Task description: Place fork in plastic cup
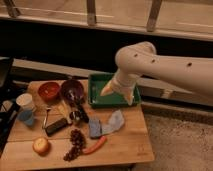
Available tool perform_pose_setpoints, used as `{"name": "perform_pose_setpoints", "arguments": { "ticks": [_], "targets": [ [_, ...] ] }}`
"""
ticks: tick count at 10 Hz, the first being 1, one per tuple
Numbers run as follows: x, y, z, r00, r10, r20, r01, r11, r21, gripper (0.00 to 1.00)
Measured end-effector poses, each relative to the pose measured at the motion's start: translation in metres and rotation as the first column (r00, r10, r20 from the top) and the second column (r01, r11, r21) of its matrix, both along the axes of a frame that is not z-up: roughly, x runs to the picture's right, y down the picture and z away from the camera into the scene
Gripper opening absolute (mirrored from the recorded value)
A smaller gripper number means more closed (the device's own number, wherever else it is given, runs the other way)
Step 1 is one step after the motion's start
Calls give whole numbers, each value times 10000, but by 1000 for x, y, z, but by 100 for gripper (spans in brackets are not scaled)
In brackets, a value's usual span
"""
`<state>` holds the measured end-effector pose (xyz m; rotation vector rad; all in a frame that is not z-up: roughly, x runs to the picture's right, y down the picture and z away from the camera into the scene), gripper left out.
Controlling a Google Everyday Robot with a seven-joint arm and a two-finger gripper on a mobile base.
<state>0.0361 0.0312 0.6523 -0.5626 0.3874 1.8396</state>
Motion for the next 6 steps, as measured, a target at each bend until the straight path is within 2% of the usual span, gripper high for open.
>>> {"name": "perform_pose_setpoints", "arguments": {
  "ticks": [3, 5, 6],
  "targets": [
    [-81, -11, -6, 9907, -1015, 902, 995, 9947, 274, 80],
    [-135, -5, -19, 9726, -1682, 1602, 1640, 9857, 392, 80],
    [-135, -4, -19, 9719, -1737, 1588, 1696, 9847, 391, 80]
  ]
}}
